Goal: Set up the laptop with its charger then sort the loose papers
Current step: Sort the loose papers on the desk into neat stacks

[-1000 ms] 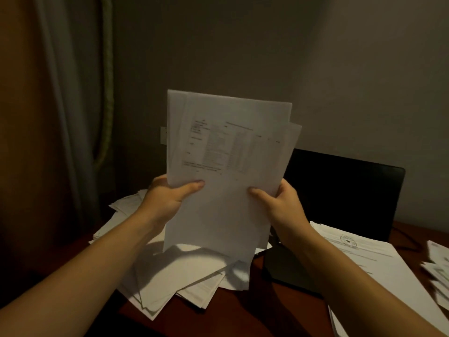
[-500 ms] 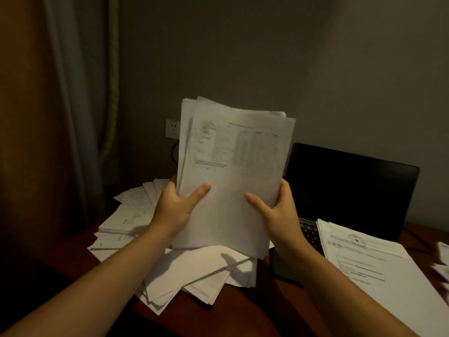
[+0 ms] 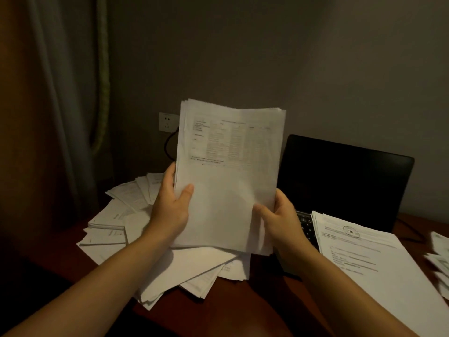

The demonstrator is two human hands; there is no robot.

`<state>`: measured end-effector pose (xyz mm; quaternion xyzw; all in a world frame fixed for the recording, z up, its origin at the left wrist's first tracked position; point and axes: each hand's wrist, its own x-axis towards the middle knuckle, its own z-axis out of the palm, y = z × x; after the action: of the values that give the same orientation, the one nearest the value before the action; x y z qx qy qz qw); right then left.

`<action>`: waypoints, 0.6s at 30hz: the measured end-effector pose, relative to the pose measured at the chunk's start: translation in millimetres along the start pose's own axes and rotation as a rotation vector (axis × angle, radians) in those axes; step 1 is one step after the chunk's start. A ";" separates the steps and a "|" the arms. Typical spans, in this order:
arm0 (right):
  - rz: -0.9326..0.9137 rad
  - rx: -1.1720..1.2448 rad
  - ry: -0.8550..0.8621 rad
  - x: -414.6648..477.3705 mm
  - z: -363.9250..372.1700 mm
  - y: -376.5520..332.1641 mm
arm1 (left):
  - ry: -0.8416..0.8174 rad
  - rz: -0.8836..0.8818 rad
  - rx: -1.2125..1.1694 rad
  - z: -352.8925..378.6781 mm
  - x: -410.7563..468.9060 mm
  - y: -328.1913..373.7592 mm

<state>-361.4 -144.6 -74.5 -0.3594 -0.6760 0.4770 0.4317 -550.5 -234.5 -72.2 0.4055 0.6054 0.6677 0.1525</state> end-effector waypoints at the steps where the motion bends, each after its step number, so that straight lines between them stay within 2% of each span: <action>1: -0.001 -0.009 0.017 -1.0 -6.2 -0.8 | -0.009 0.002 0.001 3.3 -0.9 2.2; 7: 0.059 -0.083 0.135 -20.0 -61.2 -4.6 | -0.123 -0.005 -0.056 47.0 -15.3 12.8; 11: 0.140 -0.173 0.238 -43.8 -118.5 3.0 | -0.273 -0.087 -0.154 92.8 -37.0 21.5; 18: 0.315 -0.259 0.364 -97.9 -210.0 14.4 | -0.530 -0.189 -0.099 166.8 -74.1 26.3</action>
<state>-129.7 -158.1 -75.6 -0.5921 -0.5786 0.3752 0.4170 -375.6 -177.6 -84.5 0.4996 0.5464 0.5499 0.3866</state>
